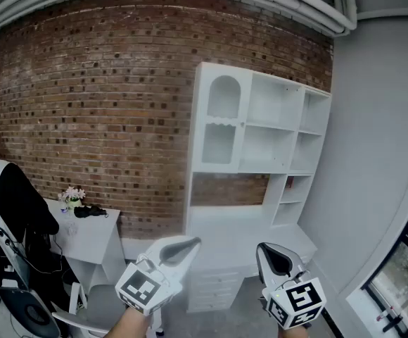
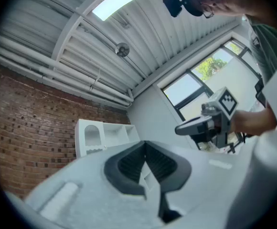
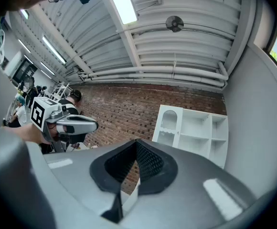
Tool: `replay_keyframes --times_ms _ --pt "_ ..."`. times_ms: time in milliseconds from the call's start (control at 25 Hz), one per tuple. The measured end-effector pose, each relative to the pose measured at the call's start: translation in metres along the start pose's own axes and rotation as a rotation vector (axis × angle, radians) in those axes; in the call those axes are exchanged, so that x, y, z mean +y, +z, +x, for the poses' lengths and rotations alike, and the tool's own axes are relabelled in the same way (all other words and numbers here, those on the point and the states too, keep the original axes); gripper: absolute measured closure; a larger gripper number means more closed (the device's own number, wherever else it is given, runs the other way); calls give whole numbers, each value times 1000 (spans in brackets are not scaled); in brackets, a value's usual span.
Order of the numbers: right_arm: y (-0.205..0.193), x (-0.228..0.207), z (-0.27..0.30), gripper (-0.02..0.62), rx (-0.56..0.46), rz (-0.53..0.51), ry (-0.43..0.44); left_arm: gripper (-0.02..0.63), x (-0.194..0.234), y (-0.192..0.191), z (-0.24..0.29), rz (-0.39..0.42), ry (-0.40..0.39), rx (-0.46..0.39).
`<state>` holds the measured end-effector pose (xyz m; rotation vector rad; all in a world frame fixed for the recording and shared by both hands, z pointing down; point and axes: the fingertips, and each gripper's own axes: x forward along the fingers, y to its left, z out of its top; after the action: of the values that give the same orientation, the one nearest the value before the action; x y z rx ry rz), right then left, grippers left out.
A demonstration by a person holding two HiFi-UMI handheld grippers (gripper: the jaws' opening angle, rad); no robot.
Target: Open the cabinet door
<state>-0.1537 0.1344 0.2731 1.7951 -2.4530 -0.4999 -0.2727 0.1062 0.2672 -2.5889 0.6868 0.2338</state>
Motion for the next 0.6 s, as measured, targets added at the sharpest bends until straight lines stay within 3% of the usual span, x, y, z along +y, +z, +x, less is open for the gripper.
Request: replay_keyframes --times_ms 600 --pt "-13 -25 10 591 -12 17 17 604 -2 -20 29 20 11 49"
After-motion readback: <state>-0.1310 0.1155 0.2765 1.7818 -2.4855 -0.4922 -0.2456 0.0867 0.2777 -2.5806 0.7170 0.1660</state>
